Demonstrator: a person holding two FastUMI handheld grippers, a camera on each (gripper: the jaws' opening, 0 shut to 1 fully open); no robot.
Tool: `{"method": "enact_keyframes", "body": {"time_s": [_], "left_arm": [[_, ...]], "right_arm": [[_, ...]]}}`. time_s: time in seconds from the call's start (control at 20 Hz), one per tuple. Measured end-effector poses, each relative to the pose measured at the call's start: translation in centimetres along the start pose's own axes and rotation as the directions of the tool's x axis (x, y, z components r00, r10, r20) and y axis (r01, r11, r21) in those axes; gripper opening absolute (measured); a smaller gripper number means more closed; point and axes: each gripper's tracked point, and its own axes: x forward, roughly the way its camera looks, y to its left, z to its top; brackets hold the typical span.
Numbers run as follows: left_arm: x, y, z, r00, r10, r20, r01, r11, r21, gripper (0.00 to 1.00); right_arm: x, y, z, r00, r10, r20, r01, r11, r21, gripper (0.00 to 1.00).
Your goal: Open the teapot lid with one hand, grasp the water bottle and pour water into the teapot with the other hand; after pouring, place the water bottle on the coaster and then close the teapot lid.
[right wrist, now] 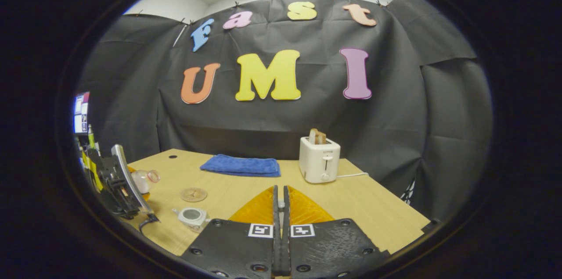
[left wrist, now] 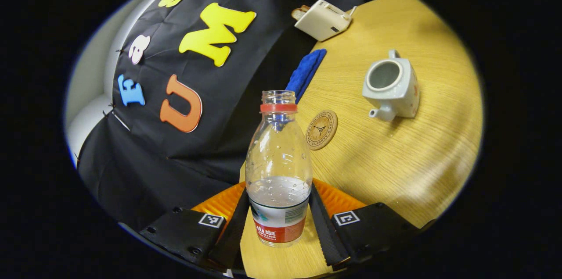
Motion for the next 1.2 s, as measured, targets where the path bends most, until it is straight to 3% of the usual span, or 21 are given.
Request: {"method": "enact_keyframes", "body": {"time_s": [0.2, 0.4, 0.6, 0.9, 1.2], "left_arm": [[0.4, -1.1, 1.0, 1.0, -0.019, -0.008, 0.02, 0.988, 0.154, 0.76], [-0.1, -1.6, 1.6, 1.0, -0.019, -0.02, 0.024, 0.953, 0.303, 0.75], [-0.3, -1.3, 2.6, 1.0, 0.007, -0.003, -0.005, 0.901, 0.433, 0.75], [-0.9, -1.3, 4.3, 0.999, 0.024, 0.026, -0.035, 0.832, 0.554, 0.75], [-1.4, -0.7, 5.5, 0.997, 0.063, 0.041, -0.074, 0.725, 0.685, 0.75]], "right_arm": [[-0.1, 0.0, 0.0, 1.0, 0.002, -0.002, -0.002, 1.0, -0.001, 0.0], [0.0, -0.4, 0.1, 1.0, -0.006, -0.001, 0.006, 1.0, -0.01, 0.0], [0.2, -0.7, -0.2, 1.0, -0.007, -0.011, 0.007, 1.0, -0.001, 0.0], [0.2, -1.9, 0.0, 1.0, -0.027, -0.01, 0.027, 1.0, 0.011, 0.0], [0.2, -2.6, 0.1, 0.999, -0.036, -0.01, 0.036, 0.999, 0.02, 0.0]]}}
